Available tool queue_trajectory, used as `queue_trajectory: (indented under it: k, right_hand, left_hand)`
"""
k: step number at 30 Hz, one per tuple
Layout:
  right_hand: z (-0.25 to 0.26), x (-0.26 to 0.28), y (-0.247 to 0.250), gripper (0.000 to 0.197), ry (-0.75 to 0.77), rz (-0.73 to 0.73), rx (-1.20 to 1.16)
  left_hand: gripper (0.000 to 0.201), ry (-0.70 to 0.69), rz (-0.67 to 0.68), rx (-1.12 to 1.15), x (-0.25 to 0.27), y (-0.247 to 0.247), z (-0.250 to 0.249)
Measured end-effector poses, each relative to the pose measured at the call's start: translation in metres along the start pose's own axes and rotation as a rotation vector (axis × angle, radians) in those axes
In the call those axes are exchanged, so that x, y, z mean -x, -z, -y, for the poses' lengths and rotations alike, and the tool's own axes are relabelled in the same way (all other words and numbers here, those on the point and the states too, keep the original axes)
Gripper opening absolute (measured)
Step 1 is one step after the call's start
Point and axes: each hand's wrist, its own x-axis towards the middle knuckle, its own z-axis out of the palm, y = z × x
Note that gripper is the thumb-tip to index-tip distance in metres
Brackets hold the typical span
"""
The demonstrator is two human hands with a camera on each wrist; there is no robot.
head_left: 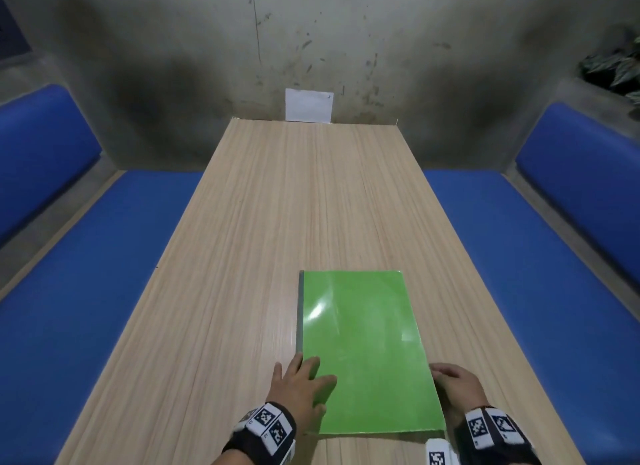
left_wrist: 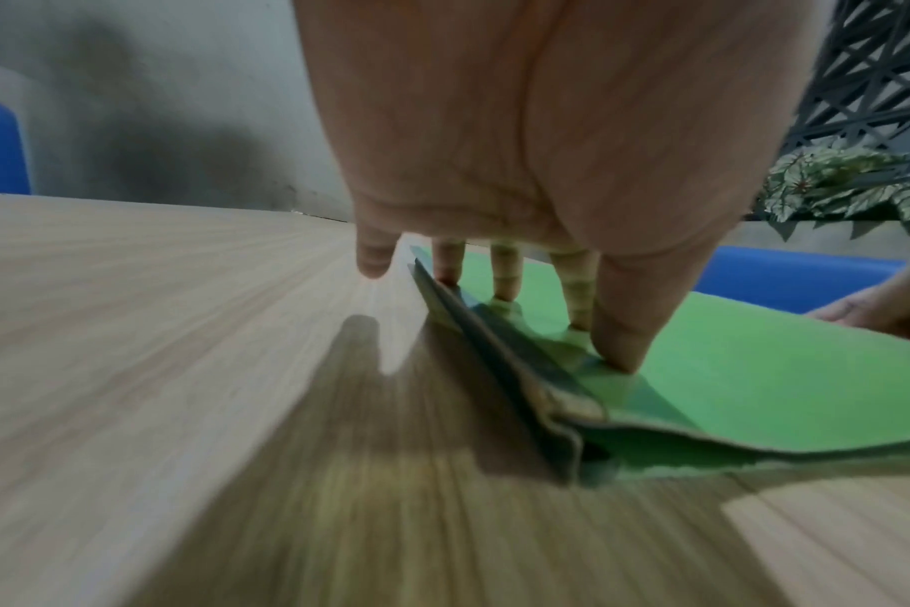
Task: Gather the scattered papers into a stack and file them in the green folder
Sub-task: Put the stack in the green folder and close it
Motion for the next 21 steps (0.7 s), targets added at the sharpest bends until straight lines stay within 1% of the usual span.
queue_trajectory:
  k: [1,2,3,5,6,7,9,11,13,15,17,21]
  right_hand:
    - [0.001,0.001,0.0,0.025,0.053,-0.063,0.104]
    - [0.002,0.004,-0.002,0.03,0.084,-0.094,0.18]
    - [0.002,0.008,-0.004,0.037,0.092,-0.087,0.217]
    - [-0.001,0.012,-0.011,0.052,0.072,-0.044,0.295]
    - [-0.001,0.014,-0.014,0.057,0.057,-0.034,0.332]
    - [-0.002,0.014,-0.016,0.059,0.047,-0.029,0.366]
    - [-0.002,0.012,-0.02,0.058,0.013,-0.021,0.367]
    - [0.001,0.01,-0.02,0.051,-0.037,-0.002,0.298]
    - [0.005,0.013,-0.022,0.038,-0.042,0.001,0.21]
    - [0.008,0.018,-0.026,0.034,-0.017,0.003,0.142]
    - [0.008,0.024,-0.033,0.032,0.018,0.016,0.121]
    - [-0.002,0.032,-0.053,0.028,0.051,0.087,0.092]
  left_hand:
    - [0.053,0.002,-0.008,0.022,0.001,0.001,-0.001]
    - [0.053,0.01,-0.028,0.067,0.002,0.002,-0.001]
    - [0.054,0.026,-0.065,0.137,0.003,0.003,-0.001]
    - [0.059,0.094,-0.199,0.33,0.005,0.003,0.001]
    - [0.061,0.147,-0.265,0.443,0.005,0.003,0.003]
    - [0.061,0.202,-0.3,0.568,0.004,0.003,0.005]
    - [0.061,0.299,-0.277,0.807,0.003,0.001,0.01]
    - [0.058,0.361,-0.213,0.966,0.002,0.0,0.013]
    - [0.049,0.384,-0.171,1.021,0.003,0.0,0.019]
    - [0.041,0.389,-0.173,1.053,0.006,0.001,0.029]
    - [0.04,0.412,-0.196,1.072,0.011,0.002,0.042]
    - [0.039,0.447,-0.27,1.082,0.024,-0.001,0.071]
